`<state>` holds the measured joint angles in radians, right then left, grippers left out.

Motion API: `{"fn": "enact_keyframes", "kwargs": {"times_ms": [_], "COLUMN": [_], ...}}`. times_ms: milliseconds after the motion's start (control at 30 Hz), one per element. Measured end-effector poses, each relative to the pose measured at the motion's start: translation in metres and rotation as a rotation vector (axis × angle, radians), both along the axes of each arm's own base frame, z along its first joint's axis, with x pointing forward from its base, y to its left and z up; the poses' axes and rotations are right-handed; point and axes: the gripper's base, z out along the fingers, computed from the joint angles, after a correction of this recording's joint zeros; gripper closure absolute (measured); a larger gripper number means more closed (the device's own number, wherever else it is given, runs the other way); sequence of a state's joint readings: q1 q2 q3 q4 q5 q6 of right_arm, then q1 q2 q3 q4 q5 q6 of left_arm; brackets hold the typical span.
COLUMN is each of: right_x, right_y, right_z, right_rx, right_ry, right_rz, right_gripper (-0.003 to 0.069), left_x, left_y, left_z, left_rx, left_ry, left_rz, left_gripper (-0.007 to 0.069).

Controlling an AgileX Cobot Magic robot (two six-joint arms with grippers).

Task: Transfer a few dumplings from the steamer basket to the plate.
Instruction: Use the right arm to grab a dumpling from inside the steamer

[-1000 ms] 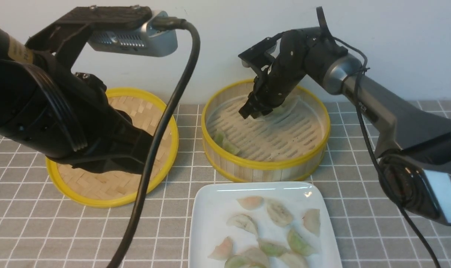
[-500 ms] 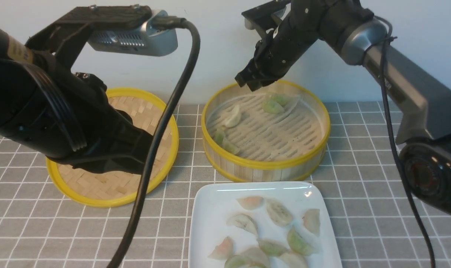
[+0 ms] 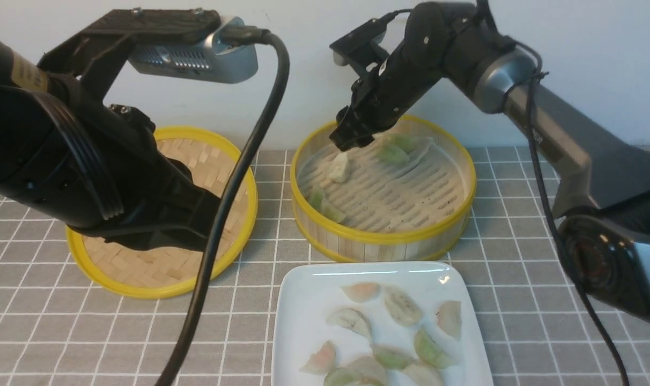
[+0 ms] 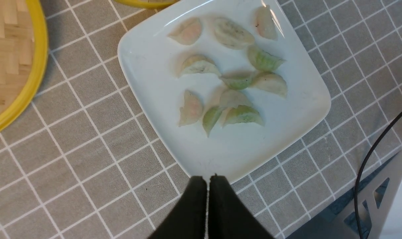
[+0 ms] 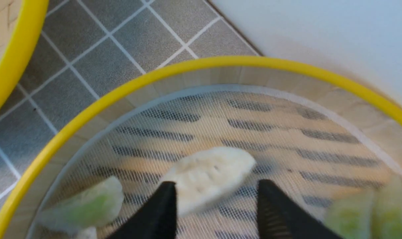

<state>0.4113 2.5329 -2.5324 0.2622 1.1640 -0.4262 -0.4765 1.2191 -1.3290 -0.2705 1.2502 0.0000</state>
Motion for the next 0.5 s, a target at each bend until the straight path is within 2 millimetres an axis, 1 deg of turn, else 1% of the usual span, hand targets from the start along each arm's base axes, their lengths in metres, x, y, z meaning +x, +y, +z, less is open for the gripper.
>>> {"fn": "enact_keyframes", "kwargs": {"times_ms": [33,67,100,167,300,500], "right_x": [0.001,0.002,0.004,0.005,0.006,0.008], "right_y": [0.002,0.002,0.005,0.006,0.007,0.007], "right_z": [-0.006,-0.01,-0.017,-0.026,-0.041,-0.058], "right_rx": [0.001,0.001,0.004,0.002,-0.007,-0.027], "right_ry": [0.002,0.003,0.006,0.021,0.047,0.071], "right_rz": [0.001,0.0,0.0,0.0,0.001,0.002], "right_gripper": [0.0278,0.0264,0.0223,0.0186,0.0162,0.016], "left_x": [0.0,0.0,0.0,0.0,0.0,0.0], "left_y": [0.0,0.0,0.0,0.0,0.0,0.0], "left_z": [0.0,0.0,0.0,0.0,0.0,0.0], "left_rx": [0.0,0.0,0.0,0.0,0.0,0.001], "left_ry": [0.0,0.0,0.0,0.001,0.001,0.0], "left_rz": [0.0,0.0,0.0,0.0,0.0,0.0], "left_gripper": [0.0629,0.0629,0.0629,0.0629,0.0629,0.0629]}}
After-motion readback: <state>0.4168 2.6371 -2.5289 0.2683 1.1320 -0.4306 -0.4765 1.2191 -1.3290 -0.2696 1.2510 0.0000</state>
